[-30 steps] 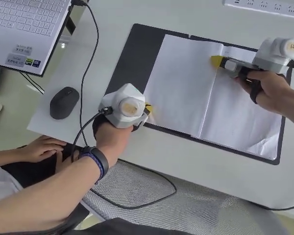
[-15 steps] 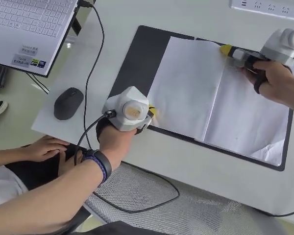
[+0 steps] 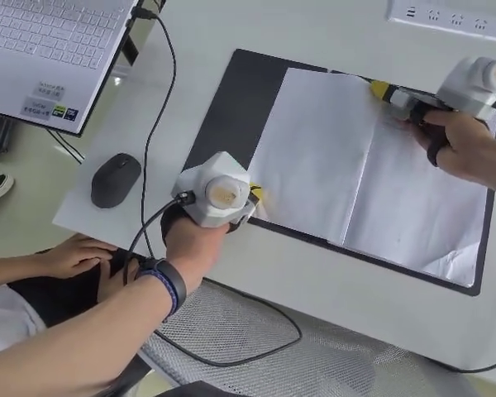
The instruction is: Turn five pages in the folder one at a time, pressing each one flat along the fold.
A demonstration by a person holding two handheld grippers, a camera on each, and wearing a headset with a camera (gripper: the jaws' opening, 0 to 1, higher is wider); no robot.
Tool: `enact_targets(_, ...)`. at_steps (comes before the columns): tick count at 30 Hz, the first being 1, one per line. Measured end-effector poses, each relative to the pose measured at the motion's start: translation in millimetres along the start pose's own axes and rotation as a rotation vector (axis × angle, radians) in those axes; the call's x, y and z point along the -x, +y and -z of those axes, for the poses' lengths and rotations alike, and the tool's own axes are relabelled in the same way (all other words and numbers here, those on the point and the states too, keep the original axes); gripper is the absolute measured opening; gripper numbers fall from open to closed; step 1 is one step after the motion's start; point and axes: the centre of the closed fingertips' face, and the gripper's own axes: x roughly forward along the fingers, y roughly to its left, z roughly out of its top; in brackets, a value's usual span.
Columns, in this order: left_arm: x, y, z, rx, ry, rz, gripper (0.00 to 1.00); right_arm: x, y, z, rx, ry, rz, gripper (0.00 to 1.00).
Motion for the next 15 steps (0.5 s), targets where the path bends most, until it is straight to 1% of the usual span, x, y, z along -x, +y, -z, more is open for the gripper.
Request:
enact_targets(3,-1.2,0.3,0.6,-0.004,0.002,0.000,0.00,5.0,5.0,7.9,-0.016,-0.008,-0.021,0.00)
enact_targets(4,-1.6,0.5,0.8,-0.003,0.002,0.000,0.00,6.6,1.4,8.8,-0.024,-0.014,-0.026,0.00)
enact_targets(5,-1.5,0.4,0.8,-0.003,0.002,0.001,0.00,8.5,1.4,10.1,-0.037,-0.021,-0.032,0.00)
enact_targets(6,-1.6,0.4,0.8,-0.003,0.002,0.002,0.00,10.3,5.0,8.5,-0.043,-0.023,-0.035,0.00)
enact_targets(9,-1.5,0.2,0.8,-0.004,0.001,0.001,0.00,15.0,14.2,14.8,-0.044,-0.024,-0.047,0.00)
enact_targets(11,-1.7,0.2,0.9,-0.003,0.001,0.000,0.00,16.7,17.4,18.4,-0.044,-0.021,-0.055,0.00)
enact_targets(13,-1.5,0.1,0.8,-0.004,0.001,0.001,0.00,24.1,30.1,28.6,-0.042,-0.020,-0.061,0.00)
enact_targets(15,-1.1,-0.2,0.5,-0.003,0.000,0.002,0.00,23.9,27.7,30.9,-0.040,-0.016,-0.068,0.00)
